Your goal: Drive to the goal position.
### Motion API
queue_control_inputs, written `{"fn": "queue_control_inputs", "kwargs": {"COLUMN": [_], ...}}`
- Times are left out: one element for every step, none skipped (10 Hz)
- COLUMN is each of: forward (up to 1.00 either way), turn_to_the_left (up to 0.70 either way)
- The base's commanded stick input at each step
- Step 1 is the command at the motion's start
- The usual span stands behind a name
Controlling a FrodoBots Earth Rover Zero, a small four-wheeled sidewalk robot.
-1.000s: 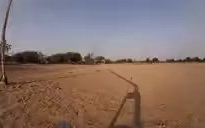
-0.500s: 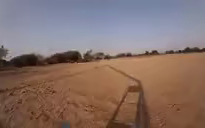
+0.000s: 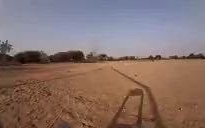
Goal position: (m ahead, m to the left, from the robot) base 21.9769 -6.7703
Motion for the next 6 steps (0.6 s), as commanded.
{"fn": "queue_control_inputs", "kwargs": {"forward": [0.70,0.70,0.70,0.70,0.70,0.70], "turn_to_the_left": [0.00,0.00,0.00,0.00,0.00,0.00]}}
